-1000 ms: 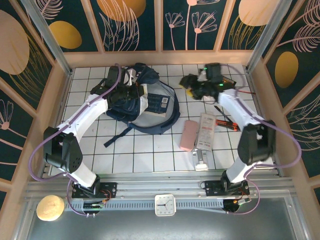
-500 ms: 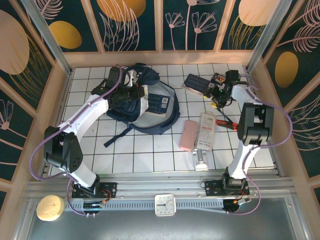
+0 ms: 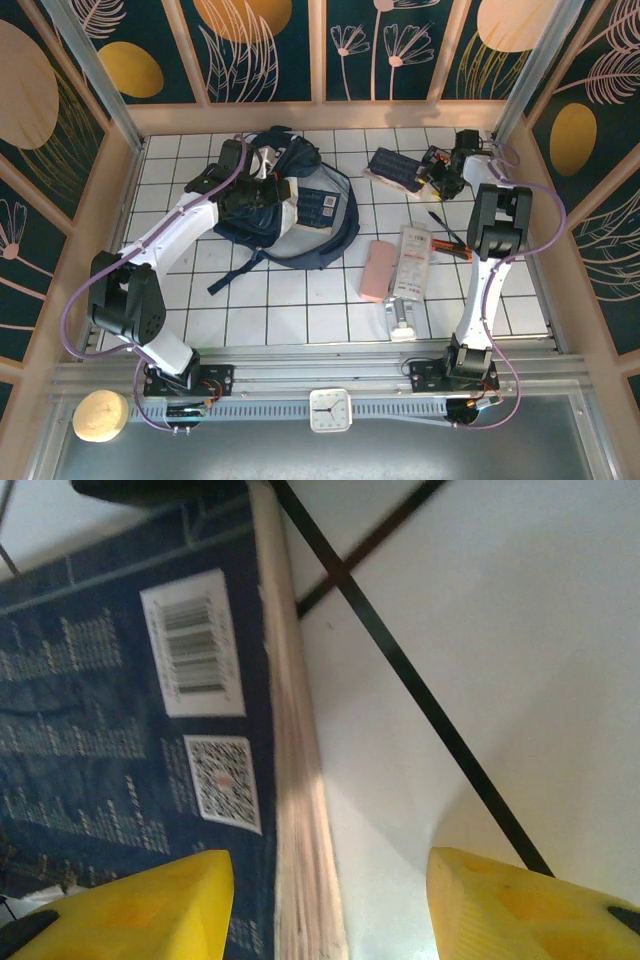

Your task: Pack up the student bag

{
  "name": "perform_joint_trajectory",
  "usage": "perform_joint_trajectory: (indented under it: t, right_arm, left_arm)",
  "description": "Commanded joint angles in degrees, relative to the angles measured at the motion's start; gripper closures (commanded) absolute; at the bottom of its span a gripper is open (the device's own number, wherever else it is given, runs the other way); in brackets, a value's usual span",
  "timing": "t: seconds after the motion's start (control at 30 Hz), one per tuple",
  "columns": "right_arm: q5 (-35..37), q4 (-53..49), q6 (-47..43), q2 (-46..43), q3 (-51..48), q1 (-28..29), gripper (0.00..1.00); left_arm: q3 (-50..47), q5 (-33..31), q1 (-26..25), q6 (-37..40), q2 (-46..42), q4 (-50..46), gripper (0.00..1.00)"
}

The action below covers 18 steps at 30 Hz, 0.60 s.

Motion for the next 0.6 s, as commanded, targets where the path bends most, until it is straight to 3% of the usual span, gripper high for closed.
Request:
perform_joint_trajectory:
  t: [0.0, 0.2, 0.33, 0.43, 0.57]
  right_arm:
    - [0.04, 0.30, 0.57, 3.04, 3.18, 0.77, 0.47]
    - [0.39, -2.18, -0.38, 7.11, 7.28, 2.54, 0.57]
    - [1.72, -3.43, -0.72, 8.76, 8.42, 3.95, 0.75]
    - [3.08, -3.75, -1.03, 8.62, 8.06, 4.57, 1.00]
    - [3.09, -2.67, -1.66, 5.91, 5.78, 5.15, 1.00]
  left_arm:
    - [0.01, 1.86, -0.06, 0.77, 0.30, 0.47, 1.00]
    - [0.93, 2.04, -0.04, 1.32, 0.90, 0.08, 1.00]
    - [0.72, 1.89, -0.04, 1.49, 0.78, -0.05, 1.00]
    - [0.30, 1.60, -0.04, 1.58, 0.29, -0.14, 1.00]
    - [-0.33, 1.01, -0.09, 1.66, -0.46, -0.23, 1.00]
